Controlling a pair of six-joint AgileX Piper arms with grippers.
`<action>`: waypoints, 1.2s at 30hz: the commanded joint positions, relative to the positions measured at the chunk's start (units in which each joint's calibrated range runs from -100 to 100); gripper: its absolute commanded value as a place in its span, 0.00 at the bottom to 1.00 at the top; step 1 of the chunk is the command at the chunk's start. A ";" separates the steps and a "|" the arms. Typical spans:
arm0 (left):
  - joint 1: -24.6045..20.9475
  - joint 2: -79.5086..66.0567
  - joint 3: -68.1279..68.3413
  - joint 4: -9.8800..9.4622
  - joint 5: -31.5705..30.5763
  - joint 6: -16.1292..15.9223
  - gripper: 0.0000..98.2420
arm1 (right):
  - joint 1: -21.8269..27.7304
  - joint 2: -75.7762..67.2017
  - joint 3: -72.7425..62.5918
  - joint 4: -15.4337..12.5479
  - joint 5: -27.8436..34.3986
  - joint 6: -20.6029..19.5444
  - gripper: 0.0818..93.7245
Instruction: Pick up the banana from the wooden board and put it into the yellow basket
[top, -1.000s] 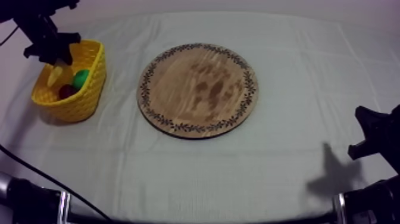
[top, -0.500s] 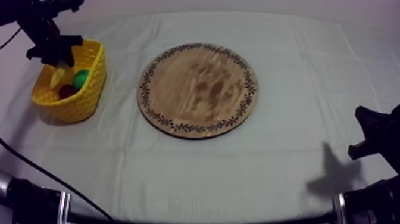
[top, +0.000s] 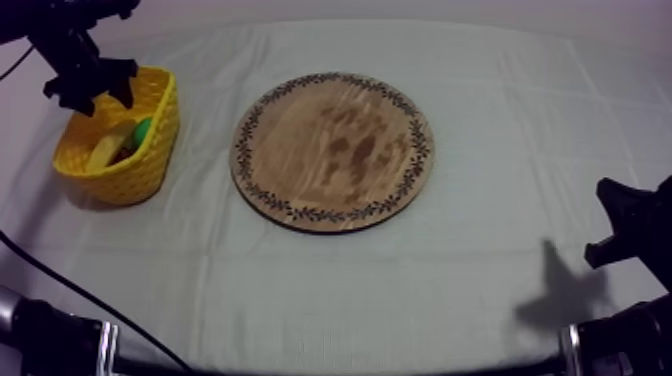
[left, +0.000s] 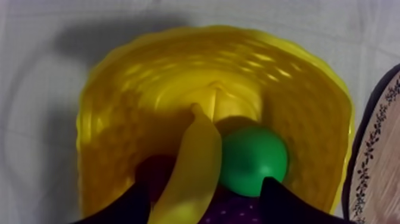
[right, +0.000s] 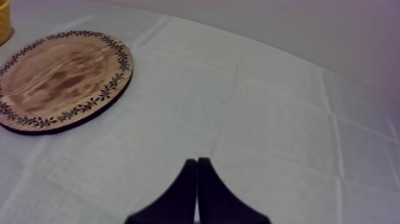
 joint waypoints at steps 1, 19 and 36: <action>-0.02 -0.38 -0.01 -0.08 -0.19 0.09 0.67 | 0.00 0.00 -0.03 0.02 -0.03 0.00 0.00; -0.92 -27.33 7.94 1.01 -8.87 -2.81 0.01 | 0.00 0.00 -0.03 0.02 -0.03 0.00 0.00; 1.41 -77.36 40.38 -0.07 -19.73 -2.34 0.00 | 0.00 0.00 -0.03 0.02 -0.03 0.00 0.00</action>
